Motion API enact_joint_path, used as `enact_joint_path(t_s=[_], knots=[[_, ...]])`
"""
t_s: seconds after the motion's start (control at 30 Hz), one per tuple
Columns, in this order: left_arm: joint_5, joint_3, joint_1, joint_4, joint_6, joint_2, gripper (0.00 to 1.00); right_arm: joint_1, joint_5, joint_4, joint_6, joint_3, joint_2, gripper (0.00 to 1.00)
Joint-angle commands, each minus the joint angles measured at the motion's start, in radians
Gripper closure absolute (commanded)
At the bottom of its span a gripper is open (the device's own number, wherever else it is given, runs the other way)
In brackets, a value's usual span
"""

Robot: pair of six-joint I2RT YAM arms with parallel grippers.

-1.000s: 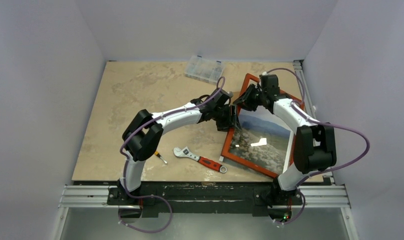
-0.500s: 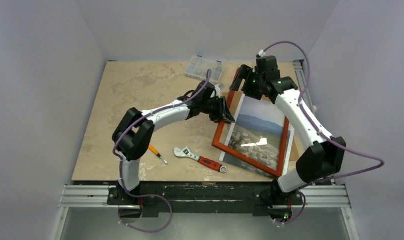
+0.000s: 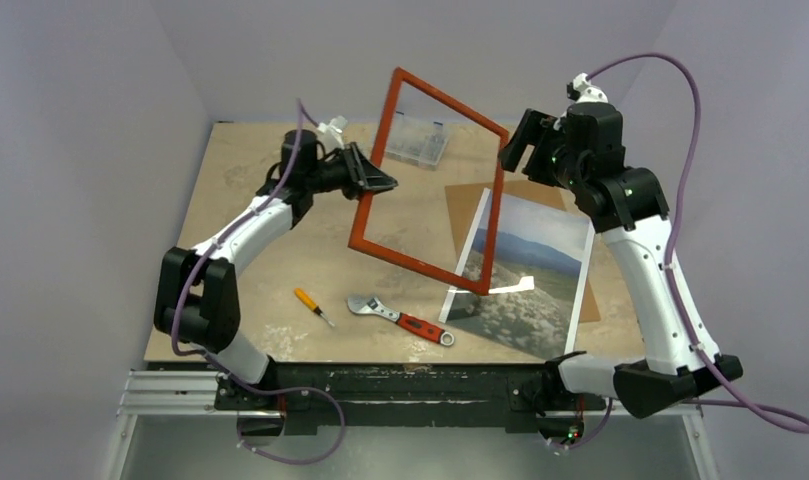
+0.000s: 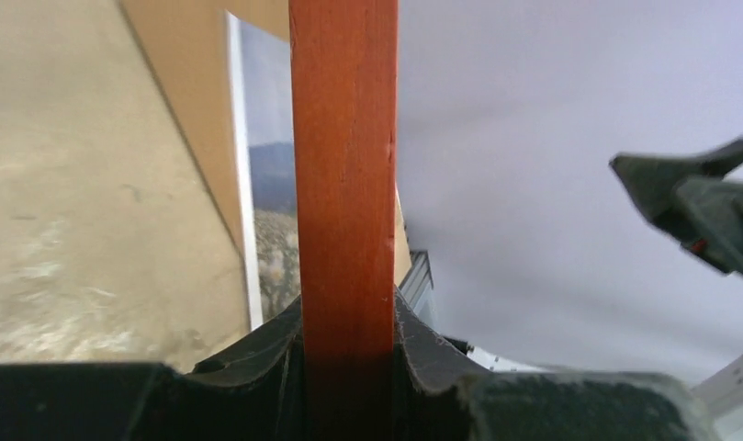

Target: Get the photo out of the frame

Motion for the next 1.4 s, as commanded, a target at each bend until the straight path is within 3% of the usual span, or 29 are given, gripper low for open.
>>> enact_joint_path(t_s=[0.0, 0.13, 0.27, 0.4, 0.5, 0.7, 0.9, 1.0, 1.1, 1.2, 1.33, 1.37], knots=[[0.101, -0.107, 0.167, 0.275, -0.177, -0.083, 1.0, -0.001, 0.066, -0.02, -0.032, -0.018, -0.059, 0.23], [0.07, -0.212, 0.306, 0.426, -0.298, -0.158, 1.0, -0.001, 0.084, -0.019, -0.036, -0.072, -0.078, 0.23], [-0.017, -0.308, 0.469, 0.409, -0.328, -0.28, 1.0, -0.001, 0.093, -0.018, -0.036, -0.122, -0.097, 0.23], [-0.155, -0.319, 0.577, 0.158, -0.204, -0.427, 1.0, -0.001, 0.11, -0.017, -0.044, -0.146, -0.111, 0.24], [-0.27, -0.359, 0.59, 0.089, -0.212, -0.474, 1.0, -0.001, 0.116, -0.016, -0.047, -0.161, -0.112, 0.24], [-0.441, -0.492, 0.592, 0.207, -0.309, -0.419, 1.0, -0.001, 0.168, -0.028, -0.046, -0.225, -0.119, 0.24], [-0.495, -0.56, 0.586, 0.39, -0.376, -0.278, 1.0, -0.001, 0.19, 0.002, -0.048, -0.335, -0.158, 0.23], [-0.517, -0.559, 0.577, 0.363, -0.363, -0.249, 1.0, -0.001, 0.202, 0.006, -0.041, -0.363, -0.154, 0.23], [-0.557, -0.541, 0.565, 0.222, -0.31, -0.259, 1.0, -0.003, 0.224, 0.006, -0.033, -0.382, -0.128, 0.22], [-0.597, -0.476, 0.561, -0.024, -0.269, -0.262, 0.98, -0.015, 0.241, 0.008, -0.028, -0.398, -0.098, 0.21], [-0.654, -0.402, 0.544, -0.269, -0.229, -0.245, 0.72, -0.074, 0.255, 0.024, -0.018, -0.433, -0.053, 0.19], [-0.659, -0.4, 0.54, -0.286, -0.228, -0.24, 0.66, -0.099, 0.245, 0.038, -0.016, -0.447, -0.044, 0.14]])
